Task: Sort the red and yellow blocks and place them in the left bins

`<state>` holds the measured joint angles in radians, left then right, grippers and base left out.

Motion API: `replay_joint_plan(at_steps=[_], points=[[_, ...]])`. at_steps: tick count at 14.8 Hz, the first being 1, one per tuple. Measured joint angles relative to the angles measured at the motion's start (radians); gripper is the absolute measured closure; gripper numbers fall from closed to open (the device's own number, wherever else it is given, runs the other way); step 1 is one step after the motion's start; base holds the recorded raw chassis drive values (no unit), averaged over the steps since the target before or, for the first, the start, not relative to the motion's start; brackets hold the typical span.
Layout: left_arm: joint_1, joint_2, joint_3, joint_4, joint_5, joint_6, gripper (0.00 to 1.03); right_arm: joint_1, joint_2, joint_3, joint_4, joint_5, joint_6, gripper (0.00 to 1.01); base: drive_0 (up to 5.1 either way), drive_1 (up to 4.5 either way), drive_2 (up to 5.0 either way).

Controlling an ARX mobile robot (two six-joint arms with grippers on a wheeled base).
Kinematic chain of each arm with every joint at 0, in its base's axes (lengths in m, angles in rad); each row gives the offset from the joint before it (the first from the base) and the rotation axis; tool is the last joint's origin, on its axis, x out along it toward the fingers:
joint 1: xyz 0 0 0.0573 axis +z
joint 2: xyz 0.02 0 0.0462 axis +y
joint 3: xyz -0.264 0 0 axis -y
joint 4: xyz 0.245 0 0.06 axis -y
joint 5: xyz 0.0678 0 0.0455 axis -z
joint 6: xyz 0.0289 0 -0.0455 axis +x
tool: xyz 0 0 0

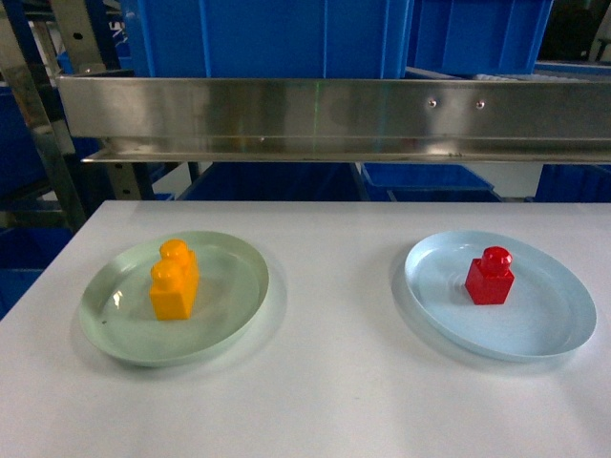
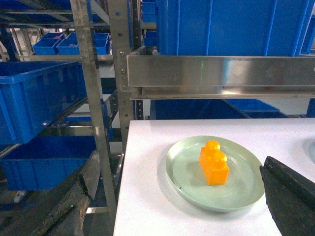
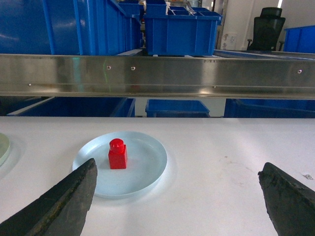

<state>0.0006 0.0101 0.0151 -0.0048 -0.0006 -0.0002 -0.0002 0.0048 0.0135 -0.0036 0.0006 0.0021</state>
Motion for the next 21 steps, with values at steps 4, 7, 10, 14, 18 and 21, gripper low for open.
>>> replay_joint_plan(at_steps=[4, 7, 10, 14, 18, 21], points=[[0.000, 0.000, 0.000, 0.000, 0.000, 0.000, 0.05, 0.000, 0.000, 0.000, 0.000, 0.000, 0.000, 0.03, 0.0, 0.00, 0.0], [-0.057, 0.275, 0.156, 0.117, 0.014, -0.024, 0.05, 0.038, 0.325, 0.124, 0.167, -0.062, 0.063, 0.03, 0.0, 0.00, 0.0], [0.021, 0.720, 0.431, 0.310, 0.075, -0.044, 0.05, 0.117, 0.906, 0.477, 0.499, -0.069, 0.069, 0.03, 0.0, 0.00, 0.0], [-0.087, 1.289, 0.622, 0.375, 0.025, -0.037, 0.05, 0.096, 1.567, 0.746, 0.479, -0.067, 0.076, 0.03, 0.0, 0.00, 0.0], [-0.076, 1.407, 0.549, 0.746, -0.145, 0.060, 0.05, 0.110, 1.559, 0.726, 0.529, -0.016, 0.033, 0.03, 0.0, 0.00, 0.0], [-0.076, 1.407, 0.549, 0.746, -0.146, 0.060, 0.05, 0.150, 1.698, 0.818, 0.544, 0.011, 0.011, 0.03, 0.0, 0.00, 0.0]])
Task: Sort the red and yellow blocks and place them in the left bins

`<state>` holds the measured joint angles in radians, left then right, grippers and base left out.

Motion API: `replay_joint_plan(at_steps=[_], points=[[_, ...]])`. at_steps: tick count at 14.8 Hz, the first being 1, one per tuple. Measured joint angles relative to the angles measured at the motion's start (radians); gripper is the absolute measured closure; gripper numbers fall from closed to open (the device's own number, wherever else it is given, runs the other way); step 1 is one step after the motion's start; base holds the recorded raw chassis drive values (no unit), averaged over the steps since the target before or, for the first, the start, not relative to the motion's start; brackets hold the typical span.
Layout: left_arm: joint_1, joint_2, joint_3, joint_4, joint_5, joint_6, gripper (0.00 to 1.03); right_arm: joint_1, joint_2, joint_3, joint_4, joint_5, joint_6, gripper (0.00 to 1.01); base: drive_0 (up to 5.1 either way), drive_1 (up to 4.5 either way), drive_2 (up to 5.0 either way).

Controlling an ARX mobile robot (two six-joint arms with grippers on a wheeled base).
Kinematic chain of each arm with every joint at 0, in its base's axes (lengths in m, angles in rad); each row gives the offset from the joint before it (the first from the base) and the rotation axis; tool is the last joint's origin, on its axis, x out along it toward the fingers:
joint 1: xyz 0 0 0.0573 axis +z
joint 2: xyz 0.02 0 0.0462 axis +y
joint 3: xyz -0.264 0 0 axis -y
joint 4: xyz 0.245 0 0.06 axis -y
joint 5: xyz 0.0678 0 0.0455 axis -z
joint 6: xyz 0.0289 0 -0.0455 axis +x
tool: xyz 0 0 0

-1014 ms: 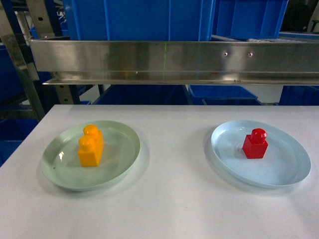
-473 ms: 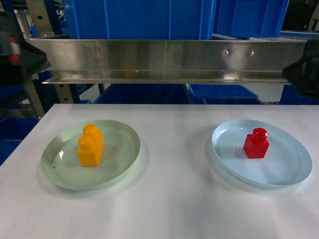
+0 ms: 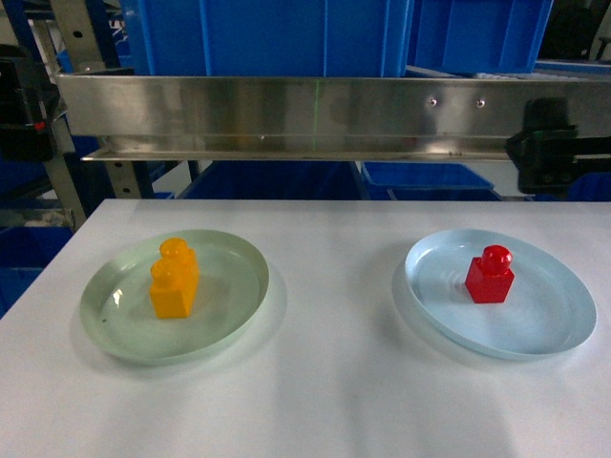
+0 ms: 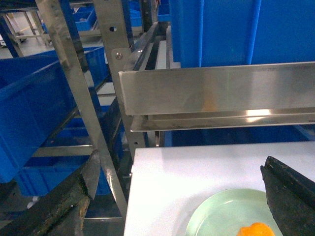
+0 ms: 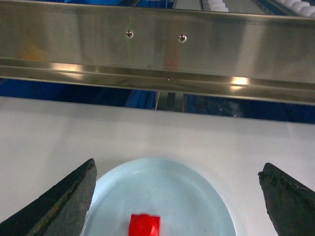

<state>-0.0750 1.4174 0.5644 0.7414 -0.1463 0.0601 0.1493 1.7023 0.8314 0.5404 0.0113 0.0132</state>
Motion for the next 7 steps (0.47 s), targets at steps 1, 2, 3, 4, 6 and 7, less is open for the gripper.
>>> replay_joint_plan(at_steps=[1, 2, 3, 4, 6, 7], points=[[0.000, 0.000, 0.000, 0.000, 0.000, 0.000, 0.05, 0.008, 0.053, 0.027, 0.024, 0.013, -0.024, 0.03, 0.0, 0.00, 0.0], [0.000, 0.000, 0.000, 0.000, 0.000, 0.000, 0.05, 0.007, 0.132, 0.055, 0.046, 0.020, -0.059, 0.03, 0.0, 0.00, 0.0], [0.000, 0.000, 0.000, 0.000, 0.000, 0.000, 0.05, -0.002, 0.209, 0.064, 0.040, 0.020, -0.092, 0.03, 0.0, 0.00, 0.0], [0.000, 0.000, 0.000, 0.000, -0.001, 0.000, 0.05, -0.015, 0.262, 0.064, 0.030, 0.019, -0.109, 0.03, 0.0, 0.00, 0.0], [0.000, 0.000, 0.000, 0.000, 0.000, 0.000, 0.05, -0.026, 0.291, 0.078, 0.029, 0.005, -0.124, 0.03, 0.0, 0.00, 0.0], [0.000, 0.000, 0.000, 0.000, 0.001, 0.000, 0.05, -0.026, 0.294, 0.086, 0.027, 0.001, -0.128, 0.03, 0.0, 0.00, 0.0]])
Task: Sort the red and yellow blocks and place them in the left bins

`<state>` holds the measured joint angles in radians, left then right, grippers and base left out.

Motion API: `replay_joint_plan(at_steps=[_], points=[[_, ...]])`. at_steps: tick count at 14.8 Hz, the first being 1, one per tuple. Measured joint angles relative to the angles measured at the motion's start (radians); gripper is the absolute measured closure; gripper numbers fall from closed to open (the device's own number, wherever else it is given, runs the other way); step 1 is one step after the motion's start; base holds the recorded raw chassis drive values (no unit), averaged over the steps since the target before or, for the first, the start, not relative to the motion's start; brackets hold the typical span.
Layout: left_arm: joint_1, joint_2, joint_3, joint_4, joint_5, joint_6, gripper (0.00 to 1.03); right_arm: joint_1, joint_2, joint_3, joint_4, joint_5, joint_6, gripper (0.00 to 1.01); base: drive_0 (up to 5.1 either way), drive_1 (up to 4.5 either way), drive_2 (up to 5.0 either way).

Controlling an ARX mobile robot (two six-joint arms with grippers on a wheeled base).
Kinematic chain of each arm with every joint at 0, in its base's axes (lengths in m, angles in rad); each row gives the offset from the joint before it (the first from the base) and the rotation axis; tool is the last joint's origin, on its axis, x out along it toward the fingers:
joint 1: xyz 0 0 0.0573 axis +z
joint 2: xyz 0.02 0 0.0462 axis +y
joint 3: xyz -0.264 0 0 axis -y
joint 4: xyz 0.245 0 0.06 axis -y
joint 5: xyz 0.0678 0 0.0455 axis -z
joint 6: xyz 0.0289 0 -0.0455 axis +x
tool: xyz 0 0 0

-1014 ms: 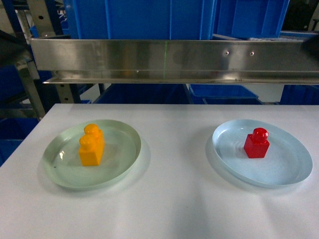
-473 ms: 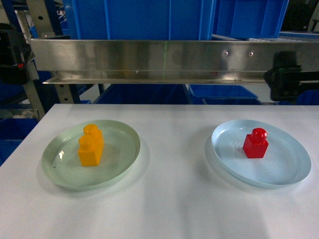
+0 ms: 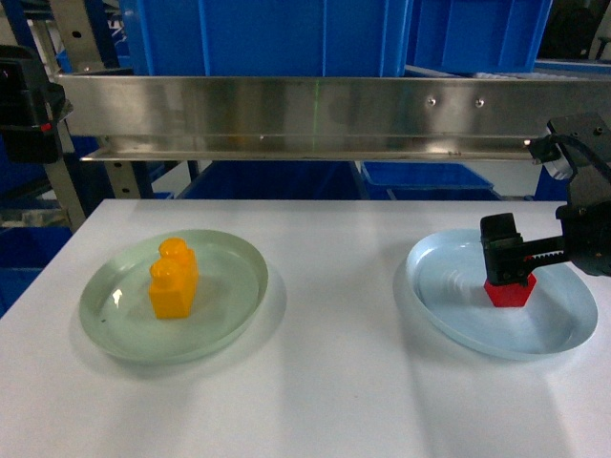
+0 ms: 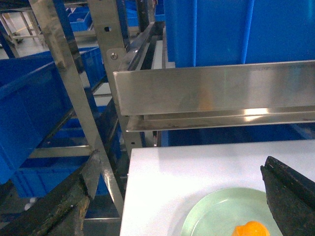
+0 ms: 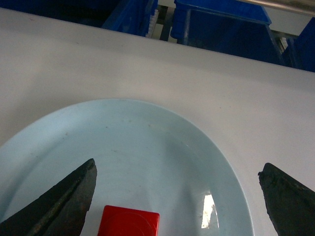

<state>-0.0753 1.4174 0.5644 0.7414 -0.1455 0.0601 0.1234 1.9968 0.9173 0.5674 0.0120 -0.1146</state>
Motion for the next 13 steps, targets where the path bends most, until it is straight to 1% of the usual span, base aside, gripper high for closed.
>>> replay_joint_plan(at_steps=[1, 3, 5, 6, 7, 8, 9, 10, 11, 13], points=[[-0.002, 0.000, 0.000, 0.000, 0.000, 0.000, 0.05, 0.001, 0.007, 0.010, 0.003, -0.015, -0.005, 0.03, 0.0, 0.00, 0.0], [-0.001, 0.000, 0.000, 0.000, -0.001, 0.000, 0.05, 0.016, 0.025, 0.013, -0.002, -0.021, -0.010, 0.03, 0.0, 0.00, 0.0], [0.000, 0.000, 0.000, 0.001, 0.000, 0.000, 0.05, 0.023, 0.031, 0.013, -0.010, -0.019, -0.008, 0.03, 0.0, 0.00, 0.0], [0.000, 0.000, 0.000, 0.000, 0.000, 0.000, 0.05, 0.023, 0.031, 0.013, -0.011, -0.007, 0.000, 0.03, 0.0, 0.00, 0.0], [0.000, 0.000, 0.000, 0.000, 0.000, 0.000, 0.05, 0.020, 0.032, 0.013, -0.014, 0.006, 0.013, 0.03, 0.0, 0.00, 0.0], [0.000, 0.000, 0.000, 0.000, -0.001, 0.000, 0.05, 0.019, 0.032, 0.013, -0.030, 0.020, 0.034, 0.03, 0.0, 0.00, 0.0], [0.000, 0.000, 0.000, 0.000, 0.000, 0.000, 0.05, 0.019, 0.032, 0.013, -0.045, 0.027, 0.064, 0.03, 0.0, 0.00, 0.0], [0.000, 0.000, 0.000, 0.000, 0.000, 0.000, 0.05, 0.019, 0.032, 0.013, -0.075, 0.027, 0.105, 0.03, 0.0, 0.00, 0.0], [0.000, 0.000, 0.000, 0.000, 0.000, 0.000, 0.05, 0.019, 0.037, 0.013, -0.081, 0.026, 0.132, 0.03, 0.0, 0.00, 0.0], [0.000, 0.000, 0.000, 0.000, -0.001, 0.000, 0.05, 0.021, 0.045, 0.015, -0.084, 0.026, 0.160, 0.03, 0.0, 0.00, 0.0]])
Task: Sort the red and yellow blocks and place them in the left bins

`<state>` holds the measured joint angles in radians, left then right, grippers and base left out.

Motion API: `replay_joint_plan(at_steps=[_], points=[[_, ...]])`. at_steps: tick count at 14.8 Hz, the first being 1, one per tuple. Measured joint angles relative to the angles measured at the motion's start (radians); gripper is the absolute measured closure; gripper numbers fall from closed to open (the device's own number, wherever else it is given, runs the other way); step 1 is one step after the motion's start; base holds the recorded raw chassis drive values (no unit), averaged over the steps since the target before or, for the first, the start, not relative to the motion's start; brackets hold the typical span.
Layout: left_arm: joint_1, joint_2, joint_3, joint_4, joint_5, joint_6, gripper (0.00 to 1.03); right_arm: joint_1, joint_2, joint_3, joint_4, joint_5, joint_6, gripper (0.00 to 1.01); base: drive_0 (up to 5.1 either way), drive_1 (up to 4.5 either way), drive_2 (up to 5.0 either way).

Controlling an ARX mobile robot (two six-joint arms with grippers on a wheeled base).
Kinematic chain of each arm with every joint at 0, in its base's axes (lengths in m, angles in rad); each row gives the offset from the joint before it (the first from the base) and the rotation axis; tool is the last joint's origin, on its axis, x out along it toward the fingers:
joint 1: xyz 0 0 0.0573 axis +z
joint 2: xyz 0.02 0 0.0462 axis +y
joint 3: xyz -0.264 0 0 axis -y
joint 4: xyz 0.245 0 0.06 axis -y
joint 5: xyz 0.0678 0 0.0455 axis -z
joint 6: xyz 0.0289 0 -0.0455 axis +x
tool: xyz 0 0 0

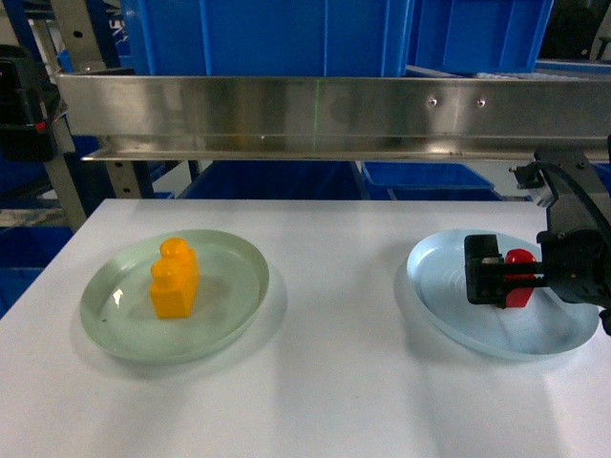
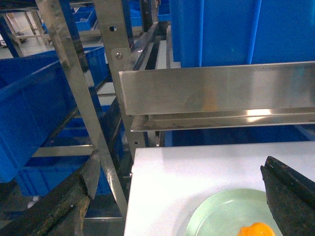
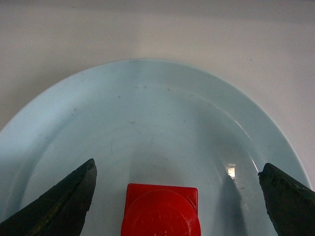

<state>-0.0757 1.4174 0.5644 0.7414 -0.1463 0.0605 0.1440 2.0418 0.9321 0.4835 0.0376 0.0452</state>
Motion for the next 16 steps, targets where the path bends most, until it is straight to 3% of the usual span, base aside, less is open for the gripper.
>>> replay_joint_plan(at_steps=[1, 2, 3, 6, 9, 13, 14, 16], points=[[0.000, 0.000, 0.000, 0.000, 0.000, 0.000, 0.05, 0.000, 0.004, 0.000, -0.002, 0.000, 0.009, 0.03, 0.0, 0.00, 0.0], [0.000, 0.000, 0.000, 0.000, 0.000, 0.000, 0.05, 0.001, 0.007, 0.000, 0.002, 0.001, 0.017, 0.09, 0.0, 0.00, 0.0], [0.000, 0.000, 0.000, 0.000, 0.000, 0.000, 0.05, 0.007, 0.007, 0.000, 0.011, 0.000, 0.018, 0.40, 0.0, 0.00, 0.0], [0.000, 0.000, 0.000, 0.000, 0.000, 0.000, 0.05, 0.006, 0.007, -0.010, 0.044, -0.011, 0.018, 0.70, 0.0, 0.00, 0.0], [0.000, 0.000, 0.000, 0.000, 0.000, 0.000, 0.05, 0.000, -0.064, -0.036, 0.039, -0.033, 0.026, 0.71, 0.0, 0.00, 0.0], [0.000, 0.000, 0.000, 0.000, 0.000, 0.000, 0.05, 0.008, -0.488, -0.112, -0.062, -0.034, 0.032, 0.71, 0.0, 0.00, 0.0], [0.000, 0.000, 0.000, 0.000, 0.000, 0.000, 0.05, 0.008, -0.613, -0.159, -0.087, -0.020, 0.023, 0.71, 0.0, 0.00, 0.0], [0.000, 0.000, 0.000, 0.000, 0.000, 0.000, 0.05, 0.019, -0.884, -0.307, -0.132, 0.081, -0.031, 0.71, 0.0, 0.00, 0.0]])
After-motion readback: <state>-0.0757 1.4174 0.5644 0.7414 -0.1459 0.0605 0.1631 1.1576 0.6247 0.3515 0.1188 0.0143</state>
